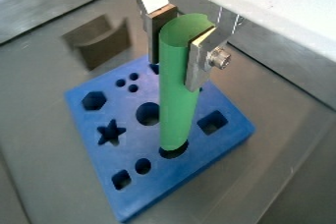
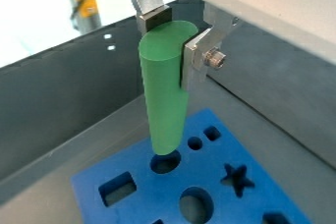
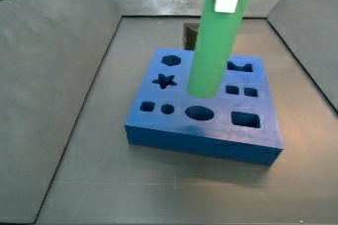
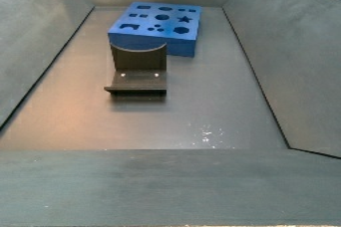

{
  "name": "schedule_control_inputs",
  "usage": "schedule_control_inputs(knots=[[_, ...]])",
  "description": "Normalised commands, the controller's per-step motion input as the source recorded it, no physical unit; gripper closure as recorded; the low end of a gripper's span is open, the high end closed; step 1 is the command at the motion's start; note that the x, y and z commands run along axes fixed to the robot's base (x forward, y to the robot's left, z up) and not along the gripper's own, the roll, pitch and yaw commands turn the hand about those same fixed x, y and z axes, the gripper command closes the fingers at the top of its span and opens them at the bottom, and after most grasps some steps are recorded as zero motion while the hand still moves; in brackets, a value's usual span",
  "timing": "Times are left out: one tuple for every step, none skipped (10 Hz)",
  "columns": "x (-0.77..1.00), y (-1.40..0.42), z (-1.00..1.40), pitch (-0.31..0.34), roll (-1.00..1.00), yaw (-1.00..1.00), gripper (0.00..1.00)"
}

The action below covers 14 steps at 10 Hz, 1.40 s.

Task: Pick up the oval object. Move up. Place the oval object on the fixture. Regrasp the oval object. Move to above the board. Insert the oval object.
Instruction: Insert the oval object.

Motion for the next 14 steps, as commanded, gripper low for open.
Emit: schedule_control_inputs(knots=[[0.0, 0.0, -0.08, -0.003, 0.01, -1.0, 1.0], [0.0, 0.0, -0.04, -0.027, 0.0, -1.0, 1.0], [0.43, -0.03, -0.09, 0.0, 0.08, -0.59, 1.0], [0.25, 0.0, 0.0, 0.024, 0.06, -0.15, 1.0], [0.06, 0.0, -0.1, 0.0, 0.0, 0.0, 1.0], [0.0, 0.0, -0.26, -0.007, -0.01, 0.0, 1.0], [0.0, 0.0, -0.4, 0.0, 0.0, 0.0, 1.0], [0.0, 0.01, -0.42, 0.0, 0.0, 0.0, 1.0], [0.0, 0.02, -0.4, 0.0, 0.0, 0.0, 1.0], [0.02, 0.11, -0.38, 0.0, 0.0, 0.0, 1.0], [0.0, 0.15, -0.36, 0.0, 0.0, 0.0, 1.0], [0.0, 0.11, -0.33, 0.0, 0.0, 0.0, 1.0], [0.01, 0.05, -0.28, -0.003, -0.03, -0.02, 1.0], [0.19, 0.0, -0.23, -0.013, -0.05, -0.04, 1.0]])
